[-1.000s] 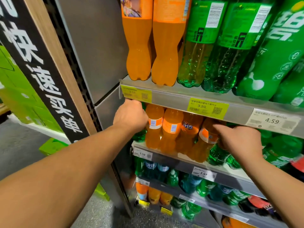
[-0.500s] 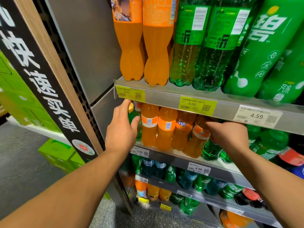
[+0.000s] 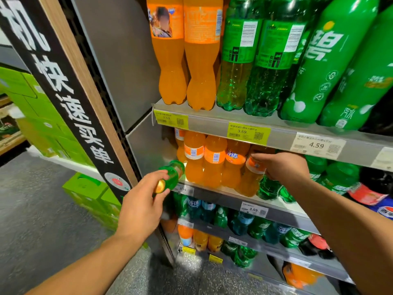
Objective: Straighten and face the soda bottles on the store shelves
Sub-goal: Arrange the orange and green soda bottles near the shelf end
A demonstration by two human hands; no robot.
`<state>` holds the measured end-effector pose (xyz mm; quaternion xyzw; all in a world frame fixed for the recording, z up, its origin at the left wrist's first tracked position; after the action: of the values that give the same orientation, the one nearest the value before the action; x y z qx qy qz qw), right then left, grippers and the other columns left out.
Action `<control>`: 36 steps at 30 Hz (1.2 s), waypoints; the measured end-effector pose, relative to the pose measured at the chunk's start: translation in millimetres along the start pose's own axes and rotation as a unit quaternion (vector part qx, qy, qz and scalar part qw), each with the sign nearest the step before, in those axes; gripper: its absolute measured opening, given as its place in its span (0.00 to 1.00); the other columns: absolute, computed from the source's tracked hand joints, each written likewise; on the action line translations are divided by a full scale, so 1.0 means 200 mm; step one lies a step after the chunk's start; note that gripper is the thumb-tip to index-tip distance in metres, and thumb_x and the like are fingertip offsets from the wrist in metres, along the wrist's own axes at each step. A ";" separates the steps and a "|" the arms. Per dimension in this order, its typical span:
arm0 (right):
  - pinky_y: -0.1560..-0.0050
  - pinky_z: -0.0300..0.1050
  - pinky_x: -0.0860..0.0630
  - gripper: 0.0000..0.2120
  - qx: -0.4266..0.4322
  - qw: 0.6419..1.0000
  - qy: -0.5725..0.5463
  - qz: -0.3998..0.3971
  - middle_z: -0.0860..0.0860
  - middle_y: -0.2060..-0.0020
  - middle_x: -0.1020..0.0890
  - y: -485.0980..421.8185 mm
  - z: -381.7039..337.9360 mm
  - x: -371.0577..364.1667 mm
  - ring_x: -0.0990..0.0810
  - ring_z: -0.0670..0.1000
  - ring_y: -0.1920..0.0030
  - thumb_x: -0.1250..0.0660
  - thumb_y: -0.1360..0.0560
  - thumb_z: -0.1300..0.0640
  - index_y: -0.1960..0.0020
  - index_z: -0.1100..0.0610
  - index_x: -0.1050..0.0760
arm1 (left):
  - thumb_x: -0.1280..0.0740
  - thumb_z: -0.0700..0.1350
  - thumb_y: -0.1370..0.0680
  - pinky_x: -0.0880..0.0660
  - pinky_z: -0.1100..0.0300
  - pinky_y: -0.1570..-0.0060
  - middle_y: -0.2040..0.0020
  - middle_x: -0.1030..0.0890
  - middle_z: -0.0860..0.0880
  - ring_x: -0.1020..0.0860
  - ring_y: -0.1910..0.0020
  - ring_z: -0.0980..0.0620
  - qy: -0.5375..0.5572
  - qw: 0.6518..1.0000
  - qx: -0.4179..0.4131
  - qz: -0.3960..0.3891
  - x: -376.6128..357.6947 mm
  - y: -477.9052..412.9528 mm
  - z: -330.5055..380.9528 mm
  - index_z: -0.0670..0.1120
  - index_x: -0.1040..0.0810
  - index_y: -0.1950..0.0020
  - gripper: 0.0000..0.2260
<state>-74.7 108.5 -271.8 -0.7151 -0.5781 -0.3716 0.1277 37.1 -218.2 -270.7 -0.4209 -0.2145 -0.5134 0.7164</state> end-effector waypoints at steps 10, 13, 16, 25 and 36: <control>0.63 0.44 0.27 0.15 0.161 0.980 0.116 0.003 0.51 0.66 0.20 0.11 -0.12 -0.02 0.24 0.51 0.65 0.30 0.27 0.44 0.65 0.53 0.25 | 0.30 0.42 0.24 0.26 0.56 0.56 0.46 0.20 0.54 0.21 0.51 0.49 -0.028 0.999 -0.018 0.005 0.09 -0.06 0.14 0.50 0.26 0.42 0.12; 0.60 0.47 0.21 0.16 0.181 0.971 0.151 0.040 0.52 0.63 0.20 0.19 -0.11 -0.03 0.21 0.53 0.63 0.28 0.29 0.44 0.50 0.52 0.28 | 0.30 0.42 0.25 0.26 0.55 0.57 0.47 0.20 0.54 0.21 0.52 0.49 -0.025 1.000 -0.011 0.009 0.11 -0.04 0.15 0.50 0.26 0.43 0.13; 0.57 0.52 0.21 0.26 0.190 0.967 0.165 0.047 0.53 0.60 0.21 0.28 -0.06 -0.05 0.22 0.57 0.59 0.25 0.29 0.45 0.40 0.50 0.37 | 0.29 0.42 0.25 0.27 0.56 0.58 0.49 0.20 0.54 0.21 0.54 0.49 -0.023 1.000 -0.007 0.008 0.14 -0.02 0.17 0.50 0.26 0.44 0.13; 0.54 0.46 0.22 0.15 0.268 0.956 0.112 0.031 0.46 0.54 0.19 0.48 -0.10 -0.12 0.20 0.52 0.55 0.26 0.29 0.51 0.46 0.46 0.28 | 0.28 0.43 0.25 0.36 0.59 0.63 0.56 0.24 0.56 0.26 0.61 0.51 -0.024 1.000 0.015 0.001 0.25 0.07 0.14 0.51 0.26 0.44 0.13; 0.49 0.49 0.25 0.30 0.347 0.926 0.151 0.013 0.56 0.49 0.18 0.71 -0.58 -0.48 0.21 0.61 0.47 0.25 0.30 0.46 0.32 0.54 0.29 | 0.29 0.43 0.27 0.30 0.56 0.64 0.59 0.22 0.53 0.25 0.61 0.47 -0.017 0.999 0.047 -0.010 0.40 0.08 0.09 0.53 0.27 0.49 0.11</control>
<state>5.6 -74.6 -221.3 -0.5692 -0.6355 -0.2495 0.4582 84.1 -245.4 -208.5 -0.3931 -0.2546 -0.5028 0.7266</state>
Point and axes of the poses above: each hand's wrist, its own y-axis away from the middle knuckle, its own x-axis out of the back of the hand, z = x × y, the point moved 9 cm from there along -y, towards the middle knuckle
